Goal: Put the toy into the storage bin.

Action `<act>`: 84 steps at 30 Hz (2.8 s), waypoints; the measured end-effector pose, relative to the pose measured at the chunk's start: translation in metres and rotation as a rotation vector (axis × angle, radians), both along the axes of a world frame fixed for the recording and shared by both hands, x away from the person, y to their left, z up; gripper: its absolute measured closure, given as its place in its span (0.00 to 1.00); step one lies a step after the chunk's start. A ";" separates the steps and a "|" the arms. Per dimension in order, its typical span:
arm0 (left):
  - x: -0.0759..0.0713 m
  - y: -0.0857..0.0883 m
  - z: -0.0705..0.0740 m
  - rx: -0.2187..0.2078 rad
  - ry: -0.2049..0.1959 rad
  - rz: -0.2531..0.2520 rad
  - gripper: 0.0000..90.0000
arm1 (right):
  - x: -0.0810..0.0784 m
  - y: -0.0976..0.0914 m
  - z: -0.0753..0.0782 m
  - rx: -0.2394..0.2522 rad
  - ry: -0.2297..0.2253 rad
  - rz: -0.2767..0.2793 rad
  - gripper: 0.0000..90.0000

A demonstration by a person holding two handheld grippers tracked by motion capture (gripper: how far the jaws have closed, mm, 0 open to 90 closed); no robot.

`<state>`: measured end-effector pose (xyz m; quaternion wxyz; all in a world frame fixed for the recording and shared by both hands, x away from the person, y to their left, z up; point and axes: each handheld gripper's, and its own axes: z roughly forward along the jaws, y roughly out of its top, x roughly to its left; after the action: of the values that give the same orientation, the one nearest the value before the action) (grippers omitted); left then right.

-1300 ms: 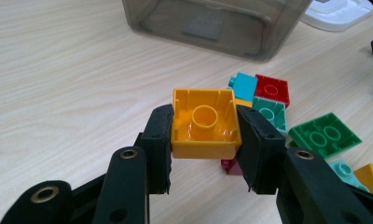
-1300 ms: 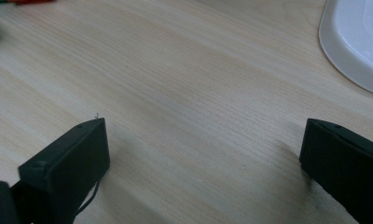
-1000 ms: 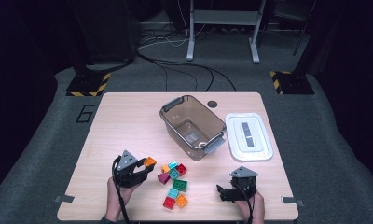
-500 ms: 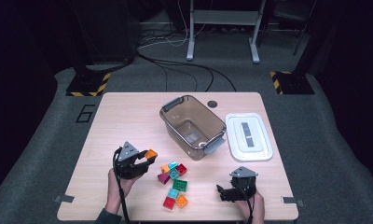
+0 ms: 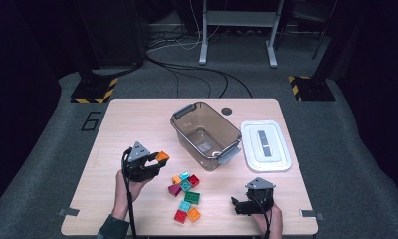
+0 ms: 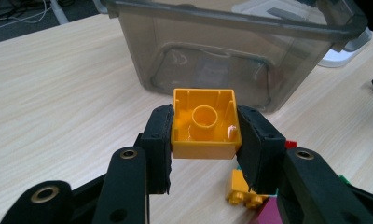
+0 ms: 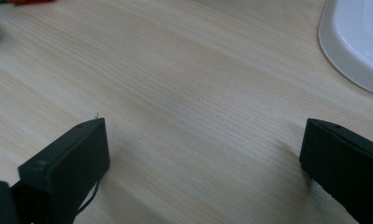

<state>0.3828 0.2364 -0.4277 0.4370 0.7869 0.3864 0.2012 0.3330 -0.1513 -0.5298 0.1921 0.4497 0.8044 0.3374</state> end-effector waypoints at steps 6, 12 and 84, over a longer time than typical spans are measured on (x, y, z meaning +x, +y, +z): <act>0.011 -0.003 0.009 0.001 -0.012 -0.006 0.65 | 0.000 0.000 0.000 0.000 0.000 0.000 0.01; 0.019 -0.008 0.020 0.008 -0.022 -0.010 0.65 | 0.000 0.000 0.000 0.001 0.003 -0.002 0.01; 0.152 -0.079 0.038 0.105 0.116 -0.042 0.63 | 0.000 0.001 0.000 0.005 -0.001 -0.013 0.01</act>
<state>0.5353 0.1578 -0.3893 0.3760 0.8270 0.3836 0.1659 0.3331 -0.1506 -0.5299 0.1935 0.4550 0.8007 0.3383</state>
